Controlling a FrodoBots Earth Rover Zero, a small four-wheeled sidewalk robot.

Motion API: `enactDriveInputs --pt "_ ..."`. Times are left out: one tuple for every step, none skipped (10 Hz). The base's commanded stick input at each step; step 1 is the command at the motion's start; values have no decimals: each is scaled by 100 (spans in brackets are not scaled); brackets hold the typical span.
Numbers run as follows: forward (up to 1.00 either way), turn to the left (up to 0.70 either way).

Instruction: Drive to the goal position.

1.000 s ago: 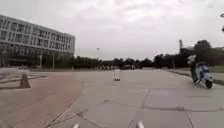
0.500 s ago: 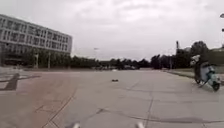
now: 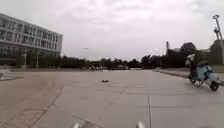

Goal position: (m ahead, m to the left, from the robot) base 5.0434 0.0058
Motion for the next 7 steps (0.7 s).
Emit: enactDriveInputs --pt "85 -20" --pt "85 -1" --pt "85 0" --pt "85 0" --pt "85 -18" --pt "85 -33" --pt "85 -34"
